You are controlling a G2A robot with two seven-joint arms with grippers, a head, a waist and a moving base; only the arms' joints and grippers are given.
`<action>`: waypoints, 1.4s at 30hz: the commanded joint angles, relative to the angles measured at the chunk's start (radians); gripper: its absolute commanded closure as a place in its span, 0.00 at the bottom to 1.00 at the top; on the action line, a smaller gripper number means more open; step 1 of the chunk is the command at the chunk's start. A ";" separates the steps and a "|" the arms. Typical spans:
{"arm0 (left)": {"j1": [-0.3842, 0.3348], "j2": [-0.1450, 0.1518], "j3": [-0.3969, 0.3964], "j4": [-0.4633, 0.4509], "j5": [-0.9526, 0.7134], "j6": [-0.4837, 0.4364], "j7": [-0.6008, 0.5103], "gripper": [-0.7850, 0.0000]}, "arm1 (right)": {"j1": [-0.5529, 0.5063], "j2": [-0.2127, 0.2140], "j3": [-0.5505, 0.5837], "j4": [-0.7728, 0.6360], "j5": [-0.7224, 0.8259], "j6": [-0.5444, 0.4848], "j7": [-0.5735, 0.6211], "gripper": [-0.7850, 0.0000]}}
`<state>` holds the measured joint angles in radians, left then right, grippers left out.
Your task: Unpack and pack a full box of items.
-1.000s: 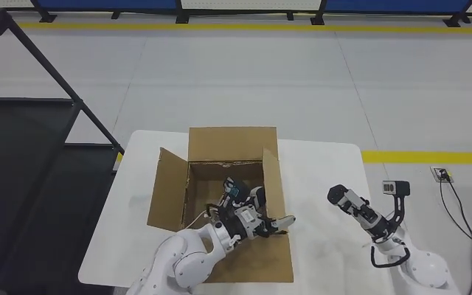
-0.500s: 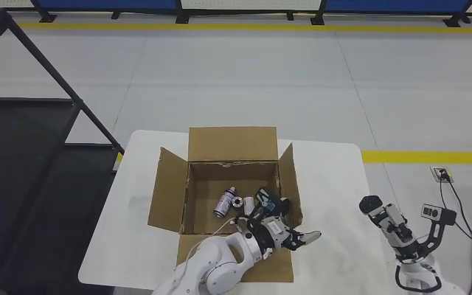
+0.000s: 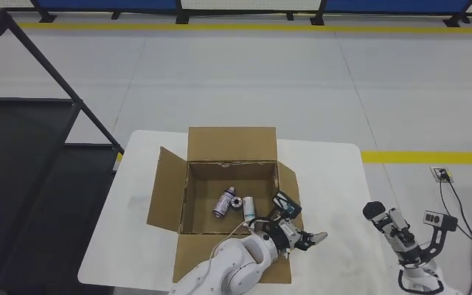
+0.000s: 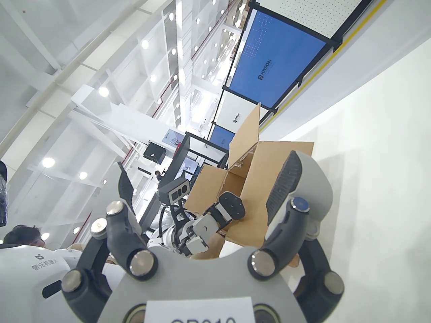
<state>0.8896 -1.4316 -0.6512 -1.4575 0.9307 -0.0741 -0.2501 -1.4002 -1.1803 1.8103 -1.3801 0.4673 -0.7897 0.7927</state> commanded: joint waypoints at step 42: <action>0.916 0.148 -1.250 -0.708 -0.171 -0.376 0.509 0.00 | 0.598 -0.050 -0.759 -0.292 -1.021 0.747 -0.095 0.00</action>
<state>1.7945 -1.2843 -1.8790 -2.1783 0.7751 -0.4386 0.2567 -0.8280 -1.2255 1.0904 -1.6910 -0.5281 -0.0804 0.6811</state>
